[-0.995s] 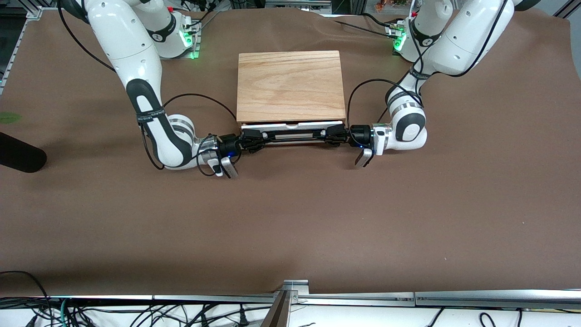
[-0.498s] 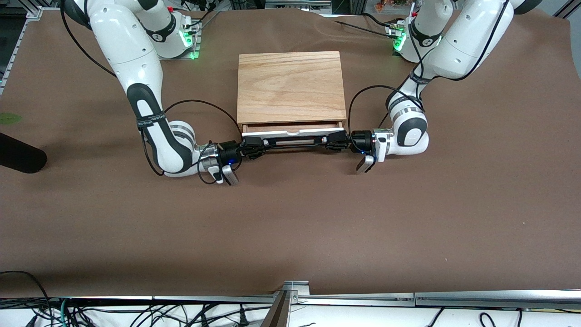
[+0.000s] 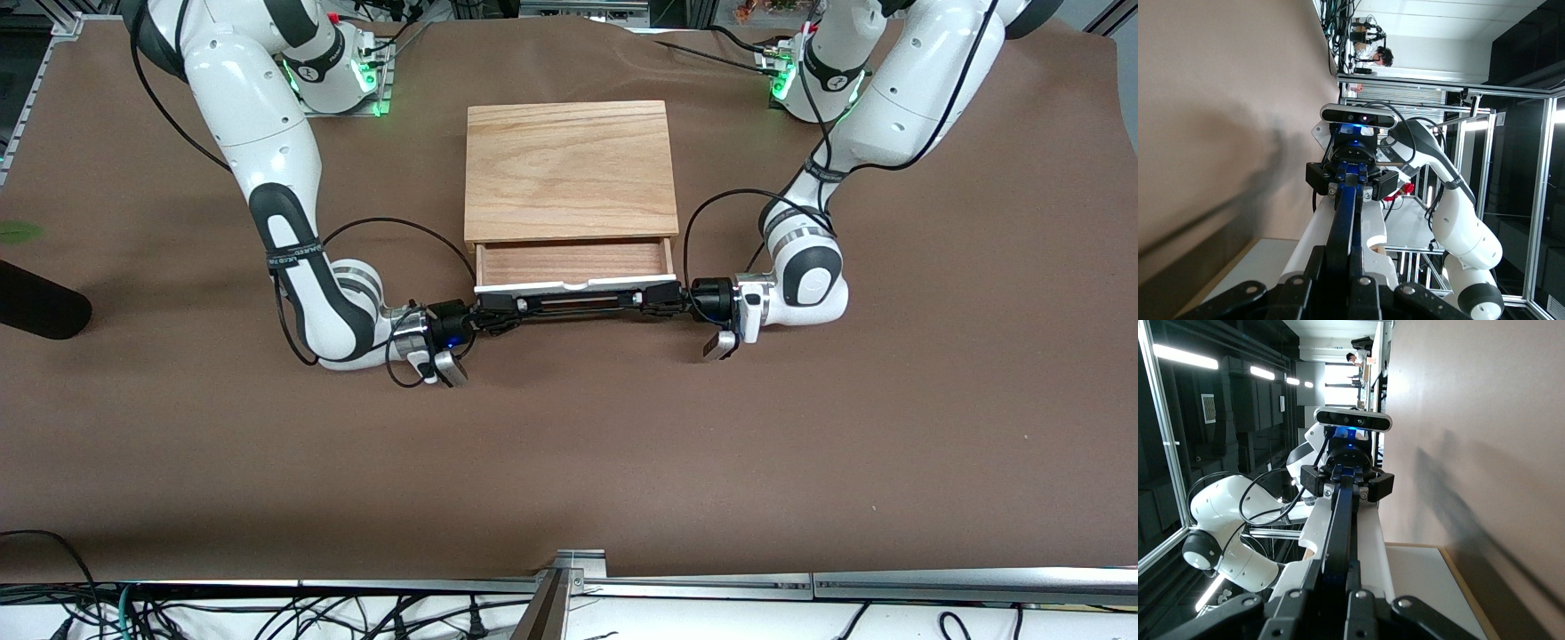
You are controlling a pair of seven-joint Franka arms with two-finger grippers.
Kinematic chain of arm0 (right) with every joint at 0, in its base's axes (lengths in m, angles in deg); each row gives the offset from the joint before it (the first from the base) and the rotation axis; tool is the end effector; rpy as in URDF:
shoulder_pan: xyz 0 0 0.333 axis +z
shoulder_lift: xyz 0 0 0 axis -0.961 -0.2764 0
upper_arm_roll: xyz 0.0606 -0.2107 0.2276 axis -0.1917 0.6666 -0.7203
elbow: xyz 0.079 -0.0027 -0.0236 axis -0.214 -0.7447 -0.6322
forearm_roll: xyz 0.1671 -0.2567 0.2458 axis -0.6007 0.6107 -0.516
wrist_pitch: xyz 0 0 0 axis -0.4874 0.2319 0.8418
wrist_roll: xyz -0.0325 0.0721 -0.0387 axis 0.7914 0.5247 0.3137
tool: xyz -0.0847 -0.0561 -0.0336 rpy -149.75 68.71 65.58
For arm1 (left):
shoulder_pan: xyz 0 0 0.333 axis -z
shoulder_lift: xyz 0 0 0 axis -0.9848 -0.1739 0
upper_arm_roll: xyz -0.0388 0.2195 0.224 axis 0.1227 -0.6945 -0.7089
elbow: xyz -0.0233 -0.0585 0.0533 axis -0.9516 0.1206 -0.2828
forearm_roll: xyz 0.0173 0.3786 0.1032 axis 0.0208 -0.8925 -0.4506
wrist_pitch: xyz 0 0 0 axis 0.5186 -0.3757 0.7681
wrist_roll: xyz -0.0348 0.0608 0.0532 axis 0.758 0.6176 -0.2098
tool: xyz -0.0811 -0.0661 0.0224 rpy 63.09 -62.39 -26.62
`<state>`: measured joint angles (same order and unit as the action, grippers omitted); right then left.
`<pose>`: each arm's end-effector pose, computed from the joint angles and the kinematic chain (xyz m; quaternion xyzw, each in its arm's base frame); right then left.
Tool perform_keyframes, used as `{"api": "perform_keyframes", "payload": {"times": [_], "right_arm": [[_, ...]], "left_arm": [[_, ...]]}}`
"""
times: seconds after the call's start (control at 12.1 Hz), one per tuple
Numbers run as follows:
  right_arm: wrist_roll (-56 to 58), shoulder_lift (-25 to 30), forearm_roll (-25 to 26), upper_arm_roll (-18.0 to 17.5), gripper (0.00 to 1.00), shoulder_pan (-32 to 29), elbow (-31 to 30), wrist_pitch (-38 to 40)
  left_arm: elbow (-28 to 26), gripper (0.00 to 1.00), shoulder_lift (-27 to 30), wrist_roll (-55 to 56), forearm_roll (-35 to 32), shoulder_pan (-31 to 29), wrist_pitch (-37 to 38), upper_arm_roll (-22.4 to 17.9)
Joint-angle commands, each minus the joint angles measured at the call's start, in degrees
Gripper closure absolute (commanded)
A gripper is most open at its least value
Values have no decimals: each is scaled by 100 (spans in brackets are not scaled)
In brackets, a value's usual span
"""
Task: Pull top drawer with both arms simultaneously
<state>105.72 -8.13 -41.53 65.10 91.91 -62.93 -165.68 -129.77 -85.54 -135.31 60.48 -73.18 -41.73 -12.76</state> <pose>0.6029 0.3067 0.1435 -0.7008 -0.0905 0.0589 0.7052 0.5515 -0.2538 0.1488 0.7136 0.0402 -0.0122 0.6993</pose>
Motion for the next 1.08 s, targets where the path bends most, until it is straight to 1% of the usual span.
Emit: {"api": "perform_keyframes", "payload": {"times": [0.0, 0.17, 0.25, 0.41, 0.58, 0.66, 0.75, 0.83, 0.91, 1.0], "right_arm": [[-252, -621, -294, 78, 100, -477, 1141, -578], [-357, -728, -285, 130, 100, -513, 1327, -587], [-462, -736, -285, 226, 100, -513, 1388, -630], [-542, -806, -276, 271, 100, -513, 1555, -683], [-534, -833, -267, 271, 100, -513, 1573, -684], [-534, -833, -267, 280, 100, -513, 1573, -692], [-525, -833, -259, 280, 96, -513, 1573, -684], [-516, -833, -241, 323, 62, -513, 1547, -675], [-490, -833, -232, 359, 1, -513, 1530, -666], [-490, -816, -119, 359, 0, -513, 1521, -657]], "left_arm": [[167, 100, -9, 526, -407, -162, 160, -305], [343, 100, -97, 667, -452, -145, 168, -350], [413, 100, -132, 737, -452, -145, 168, -350], [414, 100, -141, 738, -452, -127, 168, -385], [327, 100, -132, 625, -443, -127, 203, -376], [300, 35, -123, 598, -443, -136, 212, -376], [239, 0, -97, 467, -443, -162, 212, -376], [229, 0, -97, 431, -443, -171, 212, -376], [229, 0, -97, 439, -443, -171, 221, -376], [238, 0, -97, 491, -443, -189, 221, -376]]}}
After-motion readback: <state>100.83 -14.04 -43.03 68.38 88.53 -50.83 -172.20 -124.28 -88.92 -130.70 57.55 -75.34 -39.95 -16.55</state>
